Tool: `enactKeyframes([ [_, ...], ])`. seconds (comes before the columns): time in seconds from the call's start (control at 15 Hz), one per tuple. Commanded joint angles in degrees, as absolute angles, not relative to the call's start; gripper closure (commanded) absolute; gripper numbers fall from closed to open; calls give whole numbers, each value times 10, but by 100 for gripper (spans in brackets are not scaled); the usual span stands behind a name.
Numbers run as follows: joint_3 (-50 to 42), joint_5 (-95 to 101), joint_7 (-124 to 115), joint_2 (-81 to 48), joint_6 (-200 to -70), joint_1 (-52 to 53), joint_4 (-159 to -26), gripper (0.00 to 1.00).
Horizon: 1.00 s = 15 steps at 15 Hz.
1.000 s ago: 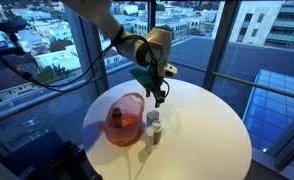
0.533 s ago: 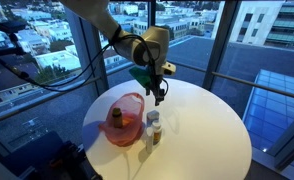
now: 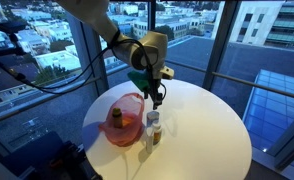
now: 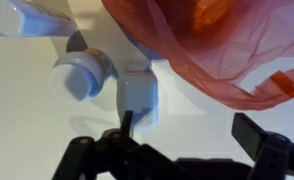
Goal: Remove the blue and white container from the orange plastic bag and put it on the table
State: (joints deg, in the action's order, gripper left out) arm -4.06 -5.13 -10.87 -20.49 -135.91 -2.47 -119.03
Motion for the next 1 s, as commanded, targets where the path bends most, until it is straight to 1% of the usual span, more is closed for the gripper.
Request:
enactKeyframes([
  [0.0,-40,-55,-101,-194,-1365,-28,-1205,0],
  [0.93,-39,-60,-91,-210,-1374,-37,-1206,0],
])
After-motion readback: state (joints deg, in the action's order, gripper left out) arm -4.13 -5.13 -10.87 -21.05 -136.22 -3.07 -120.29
